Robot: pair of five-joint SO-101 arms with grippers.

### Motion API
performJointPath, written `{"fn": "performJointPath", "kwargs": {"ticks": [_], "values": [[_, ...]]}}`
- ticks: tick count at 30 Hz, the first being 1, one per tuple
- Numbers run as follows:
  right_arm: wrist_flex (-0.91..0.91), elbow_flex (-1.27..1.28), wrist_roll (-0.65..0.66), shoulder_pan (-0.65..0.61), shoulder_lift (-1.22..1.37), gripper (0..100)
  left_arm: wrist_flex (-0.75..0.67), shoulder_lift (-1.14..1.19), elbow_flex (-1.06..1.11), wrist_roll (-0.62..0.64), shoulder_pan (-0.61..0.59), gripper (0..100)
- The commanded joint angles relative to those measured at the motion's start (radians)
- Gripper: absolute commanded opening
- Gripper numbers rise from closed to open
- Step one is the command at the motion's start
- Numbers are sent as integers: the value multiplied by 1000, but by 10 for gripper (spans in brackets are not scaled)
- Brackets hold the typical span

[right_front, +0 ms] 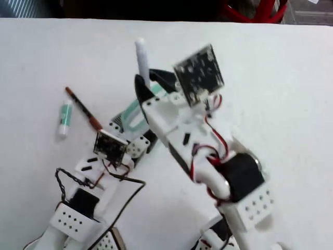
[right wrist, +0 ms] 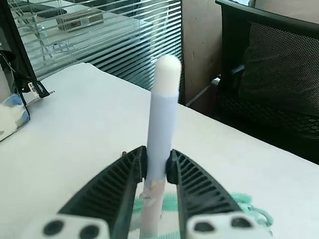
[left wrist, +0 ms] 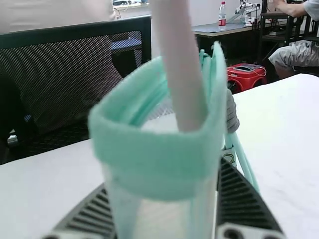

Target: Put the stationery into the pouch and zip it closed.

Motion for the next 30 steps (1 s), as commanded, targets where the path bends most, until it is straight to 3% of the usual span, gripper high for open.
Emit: {"fn": "performJointPath", "kwargs": {"ticks": [1,8,14,22,26,30], "values": [[-19,78,69,15,-130,17,-26,-10,-18,9,-12,222],[10,198,215,13,-246,46,-26,-10,-17,9,-10,222],[73,199,201,13,-248,295,-23,-10,-15,9,-5,222],[45,183,204,27,-246,255,-20,-10,-14,9,-4,222],[44,175,196,140,-246,255,-20,-10,-14,9,-4,221],[47,216,75,349,-246,255,-20,-10,-14,9,-4,221]]}}
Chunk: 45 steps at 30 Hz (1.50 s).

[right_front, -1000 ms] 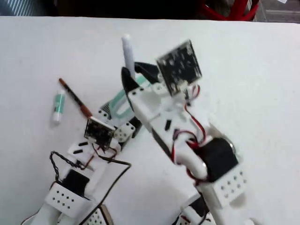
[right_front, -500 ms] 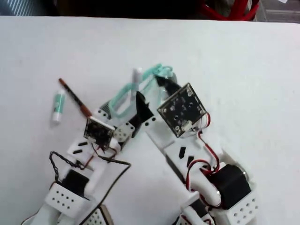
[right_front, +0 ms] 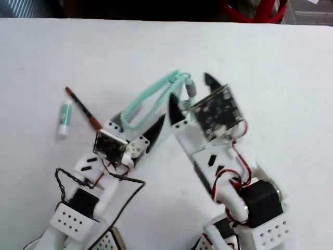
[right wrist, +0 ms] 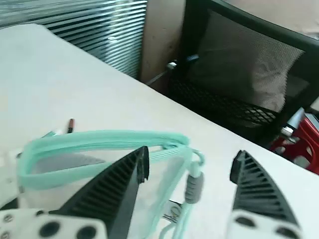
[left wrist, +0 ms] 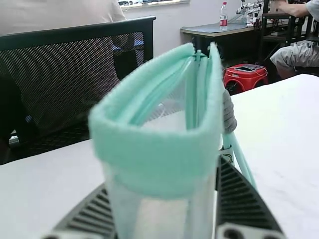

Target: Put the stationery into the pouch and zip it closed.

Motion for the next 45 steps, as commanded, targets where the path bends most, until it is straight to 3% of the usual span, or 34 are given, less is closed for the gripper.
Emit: {"fn": "performJointPath", "kwargs": {"ticks": [1,4,7,12,25,29,31,36,40,45], "values": [[-19,28,-103,199,-10,255,-18,-10,-14,9,-2,221],[-21,123,-175,334,-12,255,-18,-13,-15,9,-2,221],[-33,235,-216,392,-12,255,-18,-10,-17,11,1,215],[-136,365,-224,403,-12,255,3,-10,-20,11,58,120],[-294,566,-222,404,-15,255,87,-8,-150,11,104,113],[-378,671,-229,397,-21,255,-60,-1,-140,11,111,112],[-443,726,-229,397,-21,255,-100,48,-161,11,116,112],[-550,790,-222,404,-21,255,-44,389,-391,11,119,112],[-553,790,-222,432,-21,255,106,656,-646,9,122,114],[-549,750,-221,550,-44,255,215,751,-778,5,145,116]]}}
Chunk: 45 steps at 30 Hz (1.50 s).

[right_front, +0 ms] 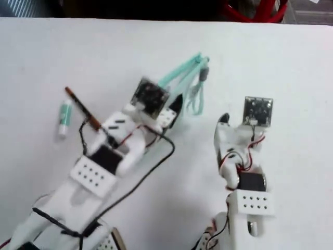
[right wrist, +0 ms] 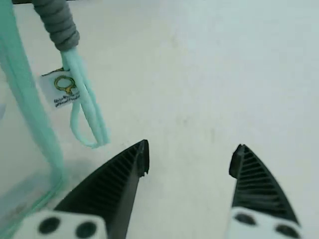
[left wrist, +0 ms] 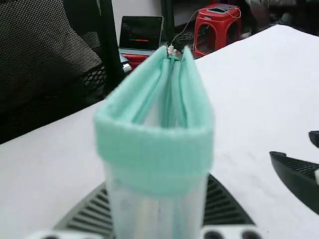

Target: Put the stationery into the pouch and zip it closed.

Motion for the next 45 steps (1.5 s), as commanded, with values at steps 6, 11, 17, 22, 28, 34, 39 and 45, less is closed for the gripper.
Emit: {"fn": "performJointPath", "kwargs": {"ticks": [6,11,17,22,28,34,39,45], "values": [[70,-75,0,140,-189,255,-15,19,-141,2,142,116],[81,-6,-9,142,-305,255,-123,28,-187,8,186,116],[-27,121,-3,110,-380,255,-195,28,-35,2,179,118],[-39,135,-3,108,-381,255,-230,21,91,2,179,203],[-44,155,-2,76,-381,255,-227,19,132,2,151,213],[-44,163,-2,53,-381,255,-163,18,124,2,125,214],[-45,172,-2,50,-381,255,-135,18,126,2,122,215],[-45,187,41,13,-381,255,-120,18,126,8,31,215]]}}
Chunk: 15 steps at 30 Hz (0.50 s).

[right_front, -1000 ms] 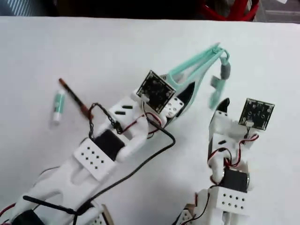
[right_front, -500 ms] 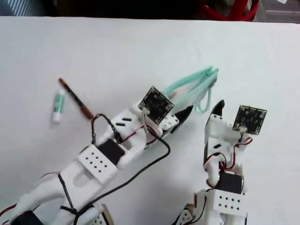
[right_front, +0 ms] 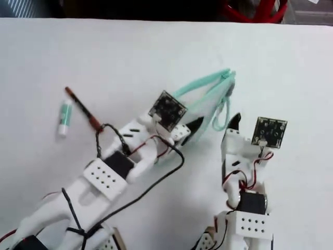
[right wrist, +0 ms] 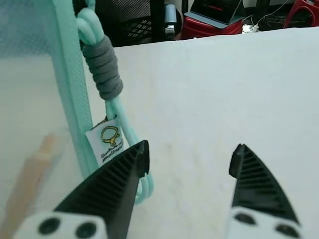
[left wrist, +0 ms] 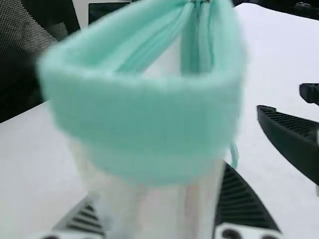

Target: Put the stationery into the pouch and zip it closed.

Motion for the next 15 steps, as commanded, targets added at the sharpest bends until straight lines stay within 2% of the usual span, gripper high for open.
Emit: {"fn": "performJointPath", "kwargs": {"ticks": [1,6,15], "values": [[-22,9,44,-15,-19,255,3,-18,-9,8,-45,215],[-71,48,57,-64,-13,255,69,-18,-12,9,-41,215],[-71,57,57,-73,-13,255,68,-18,-11,9,-41,215]]}}
